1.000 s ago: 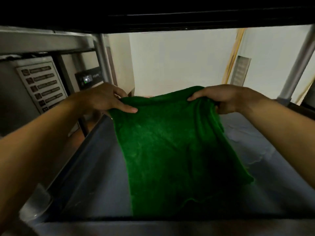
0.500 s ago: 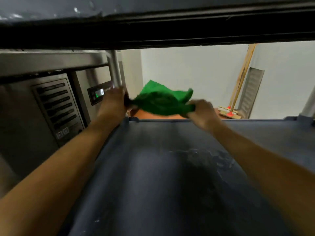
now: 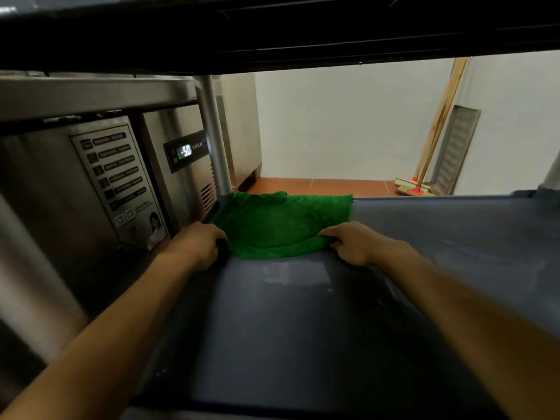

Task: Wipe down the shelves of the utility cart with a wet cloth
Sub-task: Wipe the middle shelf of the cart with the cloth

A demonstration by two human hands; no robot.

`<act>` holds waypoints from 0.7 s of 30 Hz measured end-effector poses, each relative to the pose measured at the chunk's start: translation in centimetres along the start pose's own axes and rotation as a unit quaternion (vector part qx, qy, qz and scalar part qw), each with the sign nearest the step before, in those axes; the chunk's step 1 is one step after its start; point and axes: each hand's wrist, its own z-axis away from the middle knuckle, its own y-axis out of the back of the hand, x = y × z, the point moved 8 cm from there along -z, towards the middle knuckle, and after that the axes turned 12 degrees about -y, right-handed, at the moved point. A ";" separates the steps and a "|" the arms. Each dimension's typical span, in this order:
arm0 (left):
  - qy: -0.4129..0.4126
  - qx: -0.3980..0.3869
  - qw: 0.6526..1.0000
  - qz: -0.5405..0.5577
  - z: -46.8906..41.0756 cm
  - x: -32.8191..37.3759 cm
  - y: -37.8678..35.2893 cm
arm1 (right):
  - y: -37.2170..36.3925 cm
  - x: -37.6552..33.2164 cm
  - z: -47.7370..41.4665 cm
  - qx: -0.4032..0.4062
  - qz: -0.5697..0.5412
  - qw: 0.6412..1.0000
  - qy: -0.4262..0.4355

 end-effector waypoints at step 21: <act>-0.023 -0.026 0.999 -0.013 6.4 4.0 -0.4 | -0.1 1.9 7.7 -0.032 -0.016 0.999 -0.034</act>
